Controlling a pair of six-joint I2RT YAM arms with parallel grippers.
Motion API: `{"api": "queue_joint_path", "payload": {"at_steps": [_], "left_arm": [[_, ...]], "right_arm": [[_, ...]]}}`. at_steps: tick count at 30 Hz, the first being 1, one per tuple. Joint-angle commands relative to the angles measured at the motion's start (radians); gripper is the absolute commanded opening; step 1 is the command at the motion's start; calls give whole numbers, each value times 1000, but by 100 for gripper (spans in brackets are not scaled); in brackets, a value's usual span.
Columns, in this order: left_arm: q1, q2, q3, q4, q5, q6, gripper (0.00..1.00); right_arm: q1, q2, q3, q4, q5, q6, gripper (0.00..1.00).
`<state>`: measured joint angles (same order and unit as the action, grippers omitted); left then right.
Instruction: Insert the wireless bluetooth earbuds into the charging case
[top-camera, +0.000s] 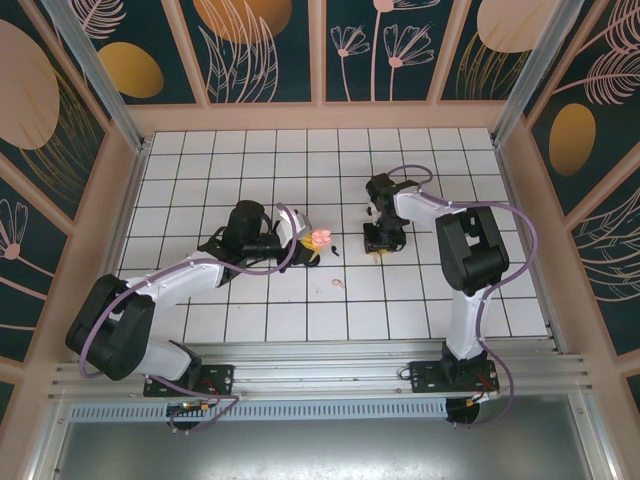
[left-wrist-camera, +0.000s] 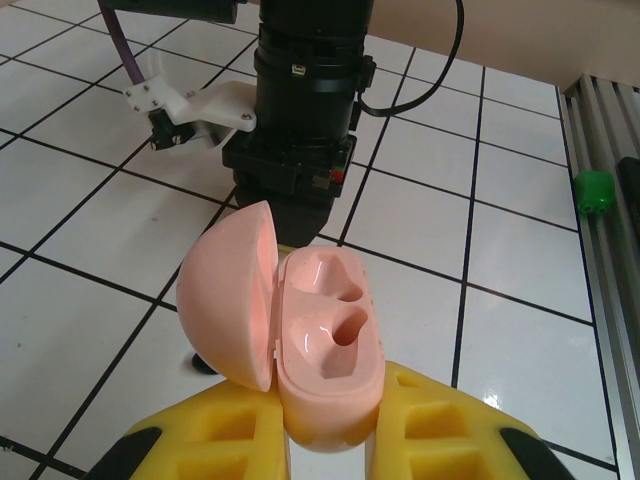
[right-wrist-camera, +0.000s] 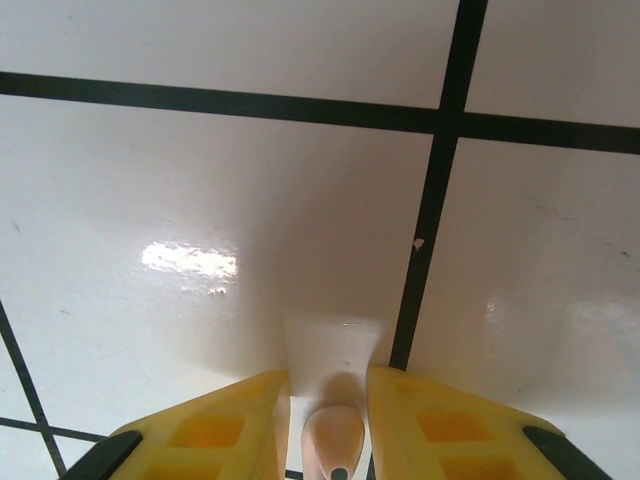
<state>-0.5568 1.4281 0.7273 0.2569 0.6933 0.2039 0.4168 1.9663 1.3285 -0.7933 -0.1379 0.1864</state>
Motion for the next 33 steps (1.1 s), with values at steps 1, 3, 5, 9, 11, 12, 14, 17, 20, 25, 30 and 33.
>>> {"api": "queue_joint_path", "payload": {"at_steps": [1, 3, 5, 9, 11, 12, 14, 17, 20, 25, 30, 33], "left_arm": [[-5, 3, 23, -12, -1, -7, 16], [-5, 3, 23, -13, -2, -6, 16], [-6, 4, 23, -14, -2, -6, 16], [-4, 3, 24, -15, -2, -7, 16], [-4, 4, 24, -15, -2, -8, 16], [-5, 2, 24, -15, -2, -8, 16], [-4, 2, 24, -16, -1, -8, 16], [-5, 1, 25, -16, -2, -8, 16], [-4, -2, 24, -19, -3, -8, 16], [-4, -2, 26, -18, -3, -8, 16], [-4, -5, 28, -22, -5, -6, 16], [-3, -4, 29, -22, -4, -5, 16]], "right_arm": [[18, -7, -20, -72, 13, 22, 28], [18, -9, -20, -78, 17, 25, 27], [19, -10, -18, -83, 21, 28, 27], [21, -18, -12, -98, 42, 39, 28], [22, -22, -8, -101, 46, 45, 28], [22, -23, -8, -101, 47, 48, 28], [24, -25, -5, -105, 50, 52, 29], [25, -26, 0, -112, 59, 59, 29], [30, -27, 5, -120, 75, 67, 29], [31, -25, 4, -95, 67, 67, 29], [34, -27, 15, -80, 57, 66, 28], [33, -27, 23, -80, 54, 64, 28]]}}
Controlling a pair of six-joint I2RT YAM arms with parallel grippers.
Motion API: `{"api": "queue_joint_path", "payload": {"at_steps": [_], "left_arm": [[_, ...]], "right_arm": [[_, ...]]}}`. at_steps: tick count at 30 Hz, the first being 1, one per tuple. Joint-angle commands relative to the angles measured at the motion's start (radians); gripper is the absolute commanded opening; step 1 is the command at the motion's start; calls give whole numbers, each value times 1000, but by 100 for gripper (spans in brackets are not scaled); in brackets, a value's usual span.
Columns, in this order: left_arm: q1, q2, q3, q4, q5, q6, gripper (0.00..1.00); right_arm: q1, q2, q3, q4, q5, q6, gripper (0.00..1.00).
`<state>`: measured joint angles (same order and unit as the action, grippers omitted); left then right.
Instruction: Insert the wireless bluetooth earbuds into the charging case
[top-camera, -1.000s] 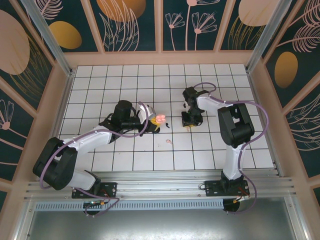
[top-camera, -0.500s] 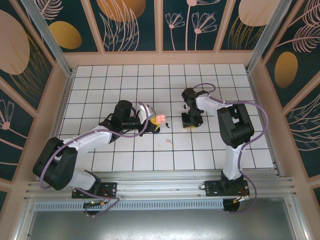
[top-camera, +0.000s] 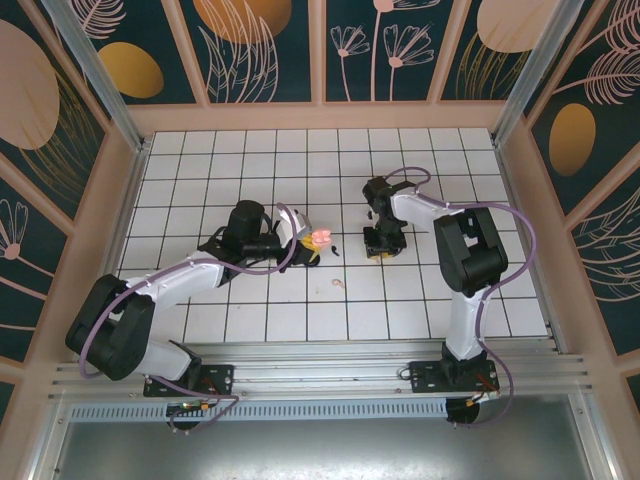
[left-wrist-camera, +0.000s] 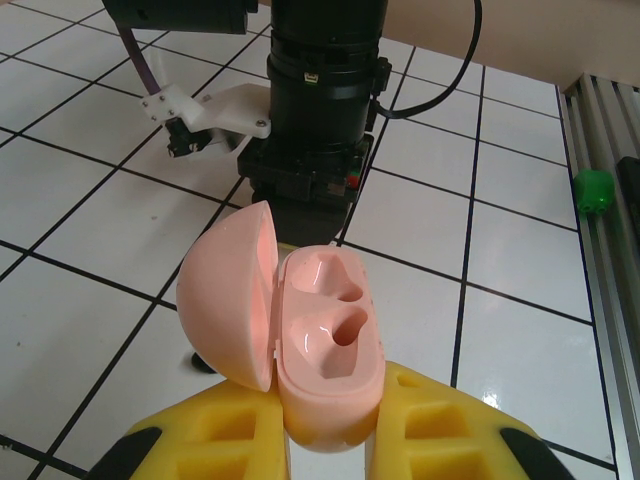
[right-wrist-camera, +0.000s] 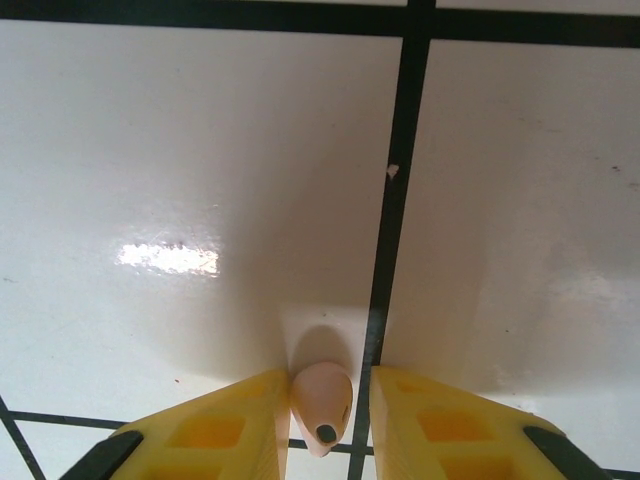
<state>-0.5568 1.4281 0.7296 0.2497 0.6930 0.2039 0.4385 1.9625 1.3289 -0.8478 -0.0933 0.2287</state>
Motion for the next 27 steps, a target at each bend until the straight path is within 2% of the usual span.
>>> {"api": "queue_joint_path", "payload": {"at_steps": [1, 19, 27], "left_arm": [[-5, -3, 27, -16, -3, -5, 16], [-6, 1, 31, -24, -7, -5, 16], [-5, 5, 10, 41, -10, -38, 15]], "right_arm": [[12, -24, 23, -25, 9, 20, 28], [10, -23, 12, -7, 21, 17, 20], [0, -107, -36, 81, 20, 30, 18]]}}
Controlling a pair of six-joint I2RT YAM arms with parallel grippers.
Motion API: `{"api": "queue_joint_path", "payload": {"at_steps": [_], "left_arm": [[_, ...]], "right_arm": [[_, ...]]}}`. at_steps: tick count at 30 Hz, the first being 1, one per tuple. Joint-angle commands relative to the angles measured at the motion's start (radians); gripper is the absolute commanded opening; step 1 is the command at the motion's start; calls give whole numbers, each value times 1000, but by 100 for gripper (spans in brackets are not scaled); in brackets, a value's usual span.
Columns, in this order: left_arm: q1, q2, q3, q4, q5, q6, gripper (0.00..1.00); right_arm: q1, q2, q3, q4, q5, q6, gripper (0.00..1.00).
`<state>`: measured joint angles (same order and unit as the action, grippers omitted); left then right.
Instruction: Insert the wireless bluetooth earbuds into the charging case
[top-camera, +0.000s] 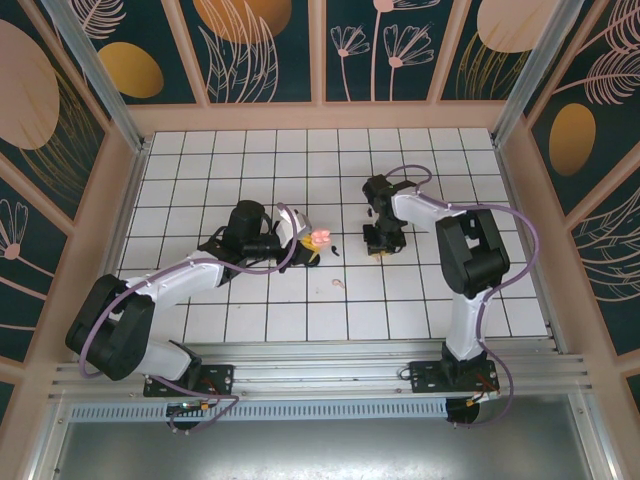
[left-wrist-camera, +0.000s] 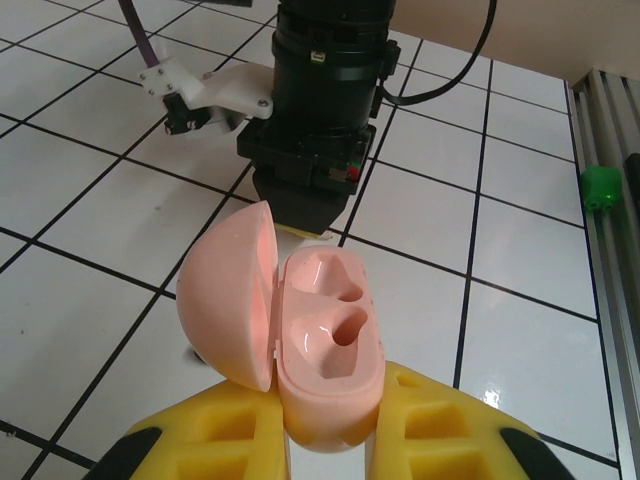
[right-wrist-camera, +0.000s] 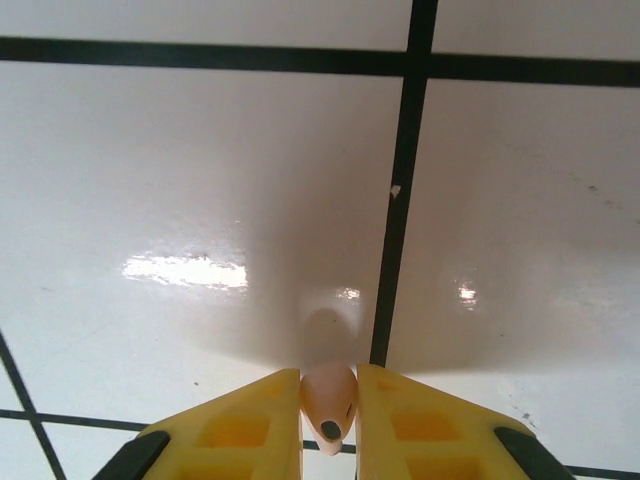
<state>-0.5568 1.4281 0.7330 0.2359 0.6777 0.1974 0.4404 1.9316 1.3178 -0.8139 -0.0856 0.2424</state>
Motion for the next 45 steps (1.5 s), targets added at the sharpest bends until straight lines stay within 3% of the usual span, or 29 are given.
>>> {"api": "queue_joint_path", "payload": {"at_steps": [1, 8, 20, 38, 45], "left_arm": [[-5, 5, -3, 78, 7, -43, 15], [-6, 16, -80, 352, -14, -163, 14], [-10, 91, -86, 623, -96, -245, 14], [-20, 158, -12, 671, -104, -280, 14], [-21, 158, -1, 668, -104, -293, 14]], "right_arm": [[-6, -97, -41, 73, 0, 18, 18], [-22, -251, -165, 280, -75, 26, 18], [-44, -513, -330, 685, -226, 73, 19], [-41, -658, -448, 1122, -424, 160, 19], [-10, -657, -463, 1203, -448, 192, 19]]}}
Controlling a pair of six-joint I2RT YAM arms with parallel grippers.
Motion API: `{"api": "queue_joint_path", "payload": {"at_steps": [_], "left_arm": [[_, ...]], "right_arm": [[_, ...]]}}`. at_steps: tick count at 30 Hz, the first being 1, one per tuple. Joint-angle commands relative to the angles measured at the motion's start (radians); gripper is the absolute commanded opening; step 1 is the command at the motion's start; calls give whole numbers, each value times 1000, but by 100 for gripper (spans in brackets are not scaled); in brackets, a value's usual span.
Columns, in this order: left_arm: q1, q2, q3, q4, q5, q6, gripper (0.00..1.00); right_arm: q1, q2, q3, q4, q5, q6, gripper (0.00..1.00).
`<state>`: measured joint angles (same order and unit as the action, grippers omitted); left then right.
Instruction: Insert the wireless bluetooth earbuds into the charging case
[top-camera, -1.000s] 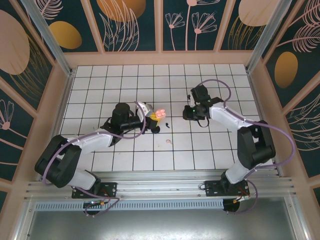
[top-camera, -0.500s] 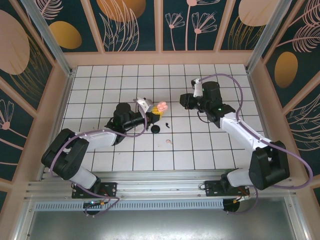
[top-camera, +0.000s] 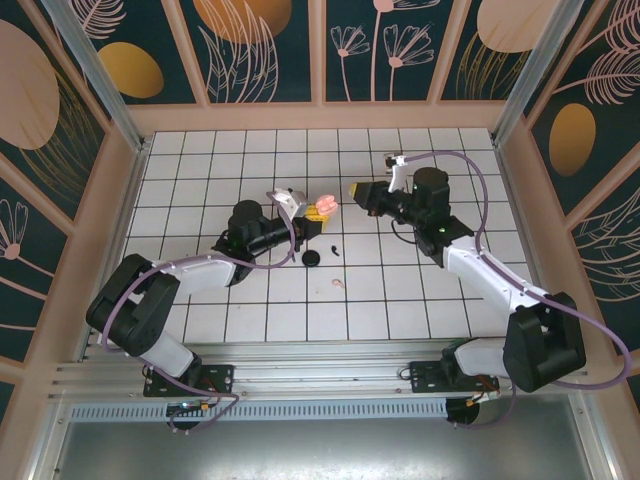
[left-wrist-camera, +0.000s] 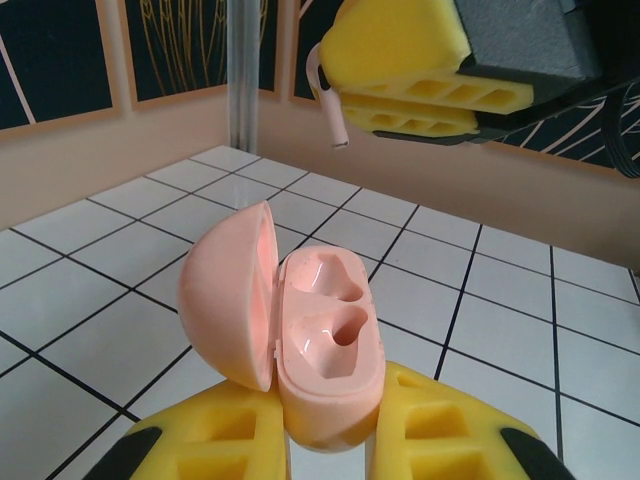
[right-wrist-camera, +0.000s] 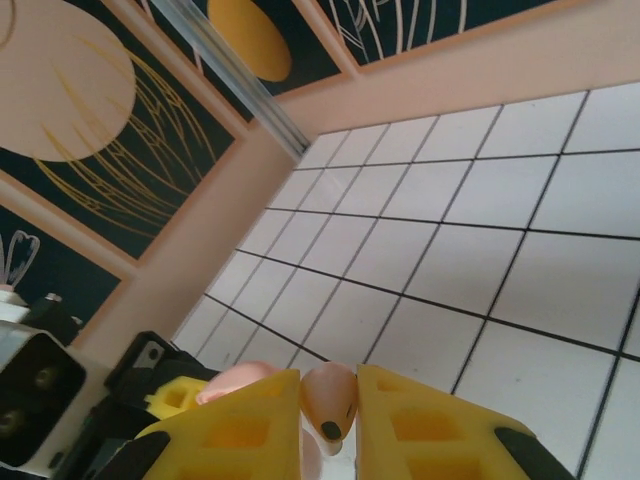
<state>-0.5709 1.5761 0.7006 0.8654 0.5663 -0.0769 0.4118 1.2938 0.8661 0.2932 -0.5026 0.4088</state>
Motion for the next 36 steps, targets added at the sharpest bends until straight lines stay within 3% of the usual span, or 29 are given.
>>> {"api": "queue_joint_path", "payload": {"at_steps": [1, 18, 36], "left_arm": [[-7, 12, 32, 38, 8, -20, 14], [-6, 9, 63, 28, 23, -33, 14], [-7, -13, 68, 20, 17, -34, 14]], "right_arm": [[25, -16, -12, 102, -33, 25, 19], [90, 35, 10, 83, -8, -26, 19], [96, 47, 26, -5, -24, -103, 18]]}}
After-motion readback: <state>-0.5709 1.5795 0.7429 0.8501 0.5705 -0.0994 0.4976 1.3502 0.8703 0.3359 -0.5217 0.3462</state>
